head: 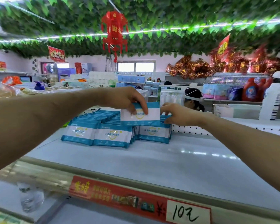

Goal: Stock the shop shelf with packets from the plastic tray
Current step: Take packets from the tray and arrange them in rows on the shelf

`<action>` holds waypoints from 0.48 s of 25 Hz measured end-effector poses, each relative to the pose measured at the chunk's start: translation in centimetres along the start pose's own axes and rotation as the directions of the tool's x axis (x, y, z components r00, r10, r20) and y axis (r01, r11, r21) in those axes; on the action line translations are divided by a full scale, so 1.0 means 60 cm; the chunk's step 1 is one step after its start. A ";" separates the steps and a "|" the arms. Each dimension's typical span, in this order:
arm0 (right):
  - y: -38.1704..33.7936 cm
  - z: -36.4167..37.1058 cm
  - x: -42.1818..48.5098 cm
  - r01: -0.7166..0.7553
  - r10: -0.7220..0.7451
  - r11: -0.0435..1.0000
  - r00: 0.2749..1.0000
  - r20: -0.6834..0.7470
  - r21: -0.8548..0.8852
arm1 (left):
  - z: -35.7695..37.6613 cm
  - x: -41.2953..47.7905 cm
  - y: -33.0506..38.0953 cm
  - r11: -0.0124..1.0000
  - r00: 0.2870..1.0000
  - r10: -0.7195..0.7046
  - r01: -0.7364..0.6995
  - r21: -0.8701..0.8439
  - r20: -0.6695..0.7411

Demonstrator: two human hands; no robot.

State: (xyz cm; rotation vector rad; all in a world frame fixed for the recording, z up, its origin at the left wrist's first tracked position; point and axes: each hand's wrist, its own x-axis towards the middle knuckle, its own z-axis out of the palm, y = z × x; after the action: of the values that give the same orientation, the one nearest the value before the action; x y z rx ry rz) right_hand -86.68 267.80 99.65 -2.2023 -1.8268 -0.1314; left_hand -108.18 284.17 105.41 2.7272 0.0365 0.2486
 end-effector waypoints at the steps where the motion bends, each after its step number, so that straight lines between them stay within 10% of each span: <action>1: 0.011 -0.012 -0.008 -0.007 0.007 1.000 0.999 -0.043 -0.006 | 0.012 0.016 0.006 1.000 0.999 0.026 -0.026 0.011 0.026; 12: 0.088 -0.059 -0.101 -0.072 0.068 0.997 0.978 -0.199 -0.016 | 0.119 0.111 -0.041 0.965 0.973 0.071 -0.122 0.231 0.217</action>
State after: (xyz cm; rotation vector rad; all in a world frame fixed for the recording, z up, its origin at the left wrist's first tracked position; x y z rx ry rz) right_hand -82.38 260.23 100.76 -2.1787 -1.6471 -0.3468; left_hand -100.34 284.04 99.09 2.9885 -0.1349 -0.0171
